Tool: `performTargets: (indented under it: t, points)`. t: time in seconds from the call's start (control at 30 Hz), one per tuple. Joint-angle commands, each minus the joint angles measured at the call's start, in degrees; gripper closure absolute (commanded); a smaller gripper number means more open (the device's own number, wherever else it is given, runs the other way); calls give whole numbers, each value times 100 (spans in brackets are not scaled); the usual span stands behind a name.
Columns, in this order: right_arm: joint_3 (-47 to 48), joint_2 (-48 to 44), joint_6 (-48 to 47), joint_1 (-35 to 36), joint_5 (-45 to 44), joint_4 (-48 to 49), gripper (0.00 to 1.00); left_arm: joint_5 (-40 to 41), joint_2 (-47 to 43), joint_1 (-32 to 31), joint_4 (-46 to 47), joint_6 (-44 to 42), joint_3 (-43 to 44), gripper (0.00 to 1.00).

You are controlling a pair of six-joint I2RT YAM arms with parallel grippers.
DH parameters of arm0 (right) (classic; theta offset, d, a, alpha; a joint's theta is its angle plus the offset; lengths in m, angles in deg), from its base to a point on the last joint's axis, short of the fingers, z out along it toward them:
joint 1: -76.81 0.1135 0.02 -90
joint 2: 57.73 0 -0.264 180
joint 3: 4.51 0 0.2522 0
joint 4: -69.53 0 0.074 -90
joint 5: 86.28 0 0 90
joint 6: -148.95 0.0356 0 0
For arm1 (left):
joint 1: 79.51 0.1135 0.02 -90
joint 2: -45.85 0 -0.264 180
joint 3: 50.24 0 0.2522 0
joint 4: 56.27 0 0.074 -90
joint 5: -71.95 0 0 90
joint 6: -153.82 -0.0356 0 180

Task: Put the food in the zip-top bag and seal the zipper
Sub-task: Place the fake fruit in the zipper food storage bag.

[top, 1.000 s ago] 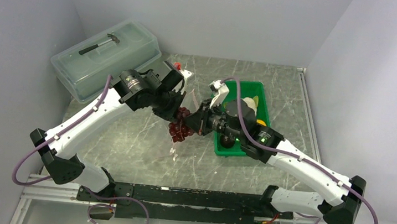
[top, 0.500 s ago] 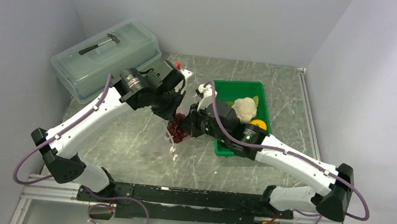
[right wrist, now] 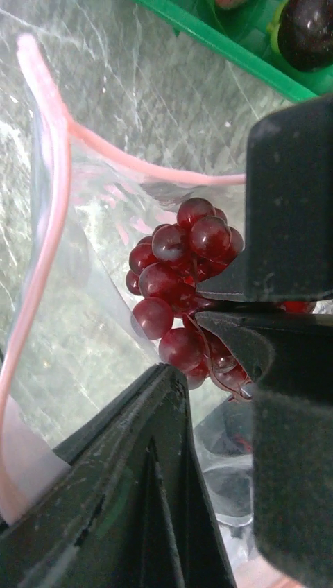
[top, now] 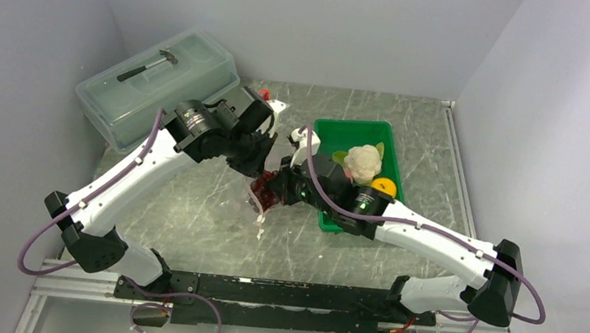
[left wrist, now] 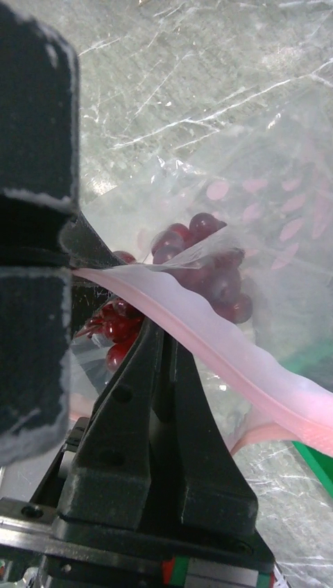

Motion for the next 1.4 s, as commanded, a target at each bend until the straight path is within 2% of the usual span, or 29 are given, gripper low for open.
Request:
performTargets:
  t: [0.0,0.27,0.3,0.37,0.4,0.5,0.57,0.73,1.1,1.37]
  points:
    - [401,42,-251,25,-503,497,100,-104,-35,-21,182,48,59,100]
    - [284,241,-242,229,658,987,100,80,-126,-5,195,62,-21,100]
    - [260,274,-256,310,747,999,96,93,-132,-2,199,57,-43,100]
    - [209,275,-272,413,984,1035,66,106,-145,10,212,53,-79,100]
    - [165,223,-264,449,1009,1055,54,111,-141,18,205,46,-96,100]
    - [70,-75,-276,473,683,958,38,137,-150,32,215,44,-149,100]
    - [29,-255,-318,468,401,874,33,134,-160,35,230,44,-191,100]
    - [26,-773,-401,468,-87,629,29,129,-178,47,261,57,-310,100]
    - [-140,-1865,-295,473,-1022,435,28,222,-150,49,214,40,-348,100]
    - [211,-1921,-228,467,-2078,-485,28,656,-37,51,-24,-9,-140,100]
